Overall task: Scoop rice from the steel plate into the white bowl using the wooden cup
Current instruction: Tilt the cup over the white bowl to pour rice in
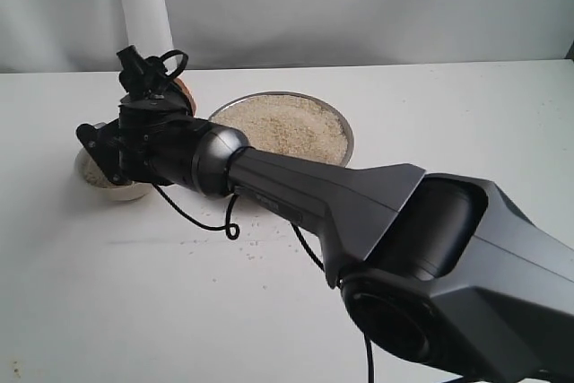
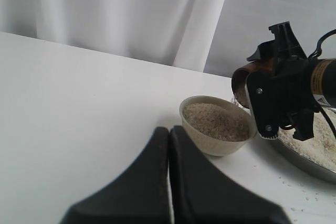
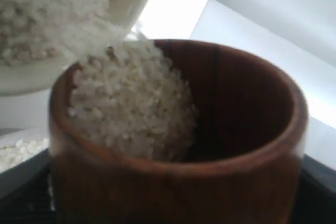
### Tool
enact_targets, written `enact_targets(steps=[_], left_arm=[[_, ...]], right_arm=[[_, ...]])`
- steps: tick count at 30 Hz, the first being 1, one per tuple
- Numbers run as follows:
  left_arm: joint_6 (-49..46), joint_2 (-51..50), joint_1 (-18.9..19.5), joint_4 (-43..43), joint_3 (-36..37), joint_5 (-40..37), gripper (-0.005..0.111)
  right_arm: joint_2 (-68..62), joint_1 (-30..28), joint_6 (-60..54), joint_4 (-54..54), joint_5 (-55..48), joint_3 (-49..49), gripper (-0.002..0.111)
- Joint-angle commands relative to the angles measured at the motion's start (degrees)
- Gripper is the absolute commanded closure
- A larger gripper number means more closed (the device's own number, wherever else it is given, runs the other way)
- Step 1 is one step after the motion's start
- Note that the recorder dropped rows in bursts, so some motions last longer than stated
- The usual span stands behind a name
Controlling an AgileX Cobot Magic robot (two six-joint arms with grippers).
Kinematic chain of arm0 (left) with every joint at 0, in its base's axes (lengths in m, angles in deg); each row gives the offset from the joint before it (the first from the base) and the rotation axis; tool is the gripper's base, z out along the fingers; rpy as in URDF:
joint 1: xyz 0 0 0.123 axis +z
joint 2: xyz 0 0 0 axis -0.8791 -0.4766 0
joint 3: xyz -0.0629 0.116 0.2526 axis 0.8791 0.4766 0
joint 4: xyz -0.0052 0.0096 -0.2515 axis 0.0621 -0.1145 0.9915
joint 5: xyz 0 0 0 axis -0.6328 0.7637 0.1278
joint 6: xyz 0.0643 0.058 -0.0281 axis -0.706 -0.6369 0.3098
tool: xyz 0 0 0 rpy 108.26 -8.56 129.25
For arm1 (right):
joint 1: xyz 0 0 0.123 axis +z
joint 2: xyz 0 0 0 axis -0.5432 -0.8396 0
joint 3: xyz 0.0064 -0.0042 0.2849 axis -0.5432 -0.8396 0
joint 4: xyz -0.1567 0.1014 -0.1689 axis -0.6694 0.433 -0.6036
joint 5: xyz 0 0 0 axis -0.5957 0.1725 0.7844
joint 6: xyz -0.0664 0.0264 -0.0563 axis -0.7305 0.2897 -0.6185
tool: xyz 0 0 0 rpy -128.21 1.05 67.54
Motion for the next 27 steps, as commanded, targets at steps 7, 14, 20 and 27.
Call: enact_targets(steps=[7, 14, 20, 27], left_arm=[[0.12, -0.01, -0.26, 0.27, 0.11, 0.2, 0.107], [0.12, -0.01, -0.26, 0.27, 0.11, 0.2, 0.107], [0.12, -0.01, -0.26, 0.27, 0.11, 0.2, 0.107], [0.12, -0.01, -0.26, 0.27, 0.11, 0.2, 0.107]], right_arm=[[0.73, 1.4, 1.04, -5.46, 1.9, -0.13, 0.108], [0.73, 1.7, 0.81, -7.98, 3.6, -0.13, 0.108], [0.73, 1.7, -3.15, -7.98, 5.32, -0.13, 0.108], [0.73, 1.7, -5.84, -7.98, 5.7, -0.13, 0.108]])
